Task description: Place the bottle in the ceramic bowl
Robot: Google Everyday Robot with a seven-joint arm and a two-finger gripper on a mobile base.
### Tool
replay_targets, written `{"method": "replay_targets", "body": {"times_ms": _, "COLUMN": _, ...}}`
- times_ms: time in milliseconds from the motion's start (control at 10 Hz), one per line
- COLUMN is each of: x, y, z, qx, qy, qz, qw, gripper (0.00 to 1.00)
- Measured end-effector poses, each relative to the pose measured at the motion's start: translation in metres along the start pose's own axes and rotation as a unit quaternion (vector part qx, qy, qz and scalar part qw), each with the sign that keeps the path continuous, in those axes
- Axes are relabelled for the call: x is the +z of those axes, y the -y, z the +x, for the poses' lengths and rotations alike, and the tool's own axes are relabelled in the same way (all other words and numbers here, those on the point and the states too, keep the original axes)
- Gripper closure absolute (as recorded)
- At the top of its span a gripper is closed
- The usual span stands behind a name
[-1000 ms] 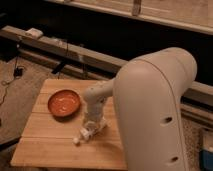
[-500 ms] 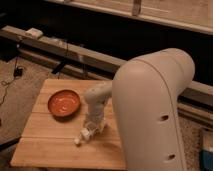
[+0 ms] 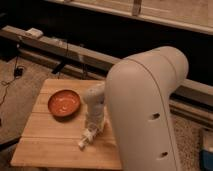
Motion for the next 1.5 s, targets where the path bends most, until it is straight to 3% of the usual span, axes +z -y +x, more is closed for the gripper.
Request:
{"method": "replay_targets", "body": {"times_ms": 300, "x": -0.014, "y": 0.005, "z": -0.001, "qx": -0.004, "qy": 0.008, "qz": 0.004, "qw": 1.0000, "gripper": 0.98}}
{"method": "replay_targets", "body": {"times_ms": 600, "x": -0.046, "y": 0.005, "z": -0.004, "qx": -0.019, "qy": 0.022, "qz": 0.006, "qw": 0.9996, "gripper": 1.00}}
{"method": "replay_targets", "body": {"times_ms": 800, "x": -0.070, "y": -0.008, "z": -0.010, "qx": -0.050, "qy": 0.030, "qz": 0.006, "qw": 0.9983, "gripper": 1.00}}
{"method": "replay_targets", "body": {"times_ms": 1100, "x": -0.097, "y": -0.047, "z": -0.022, "qx": -0.111, "qy": 0.040, "qz": 0.017, "qw": 0.9928, "gripper": 1.00}}
{"method": "replay_targets", "body": {"times_ms": 1500, "x": -0.123, "y": -0.103, "z": -0.044, "qx": -0.183, "qy": 0.057, "qz": 0.034, "qw": 0.9810, "gripper": 1.00}}
